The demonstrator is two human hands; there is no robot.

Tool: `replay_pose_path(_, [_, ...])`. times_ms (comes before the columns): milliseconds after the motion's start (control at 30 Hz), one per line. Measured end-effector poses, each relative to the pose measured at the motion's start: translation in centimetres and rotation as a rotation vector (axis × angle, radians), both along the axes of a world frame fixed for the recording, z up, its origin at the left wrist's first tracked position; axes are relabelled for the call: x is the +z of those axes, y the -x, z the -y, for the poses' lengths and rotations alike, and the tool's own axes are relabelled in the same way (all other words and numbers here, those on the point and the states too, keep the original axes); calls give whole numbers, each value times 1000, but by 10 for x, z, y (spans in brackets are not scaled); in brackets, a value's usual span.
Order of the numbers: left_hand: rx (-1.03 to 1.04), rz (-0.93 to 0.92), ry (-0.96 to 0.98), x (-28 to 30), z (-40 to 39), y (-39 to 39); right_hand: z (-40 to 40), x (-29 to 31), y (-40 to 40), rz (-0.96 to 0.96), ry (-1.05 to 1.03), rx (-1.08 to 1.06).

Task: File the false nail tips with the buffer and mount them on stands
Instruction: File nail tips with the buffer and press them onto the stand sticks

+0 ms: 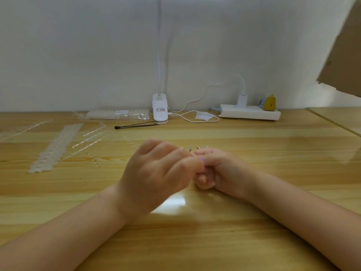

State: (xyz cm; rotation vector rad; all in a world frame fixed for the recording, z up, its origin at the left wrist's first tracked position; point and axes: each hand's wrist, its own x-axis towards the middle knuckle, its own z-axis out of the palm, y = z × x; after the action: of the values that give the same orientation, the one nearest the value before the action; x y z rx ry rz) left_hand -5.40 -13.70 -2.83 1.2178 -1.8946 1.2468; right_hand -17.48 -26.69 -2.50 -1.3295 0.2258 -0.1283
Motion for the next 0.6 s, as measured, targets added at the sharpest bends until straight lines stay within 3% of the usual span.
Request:
replay_pose_path(133, [120, -36, 49, 5, -5, -15, 2, 0, -1, -18, -76, -43])
replay_pose_path(300, [-26, 50, 27, 0, 0, 9, 2, -1, -1, 3, -22, 31])
replay_pose_path(433, [120, -44, 57, 6, -5, -14, 6, 0, 0, -22, -101, 19])
replay_pose_path(600, [-41, -4, -1, 0, -1, 4, 4, 0, 0, -5, -15, 77])
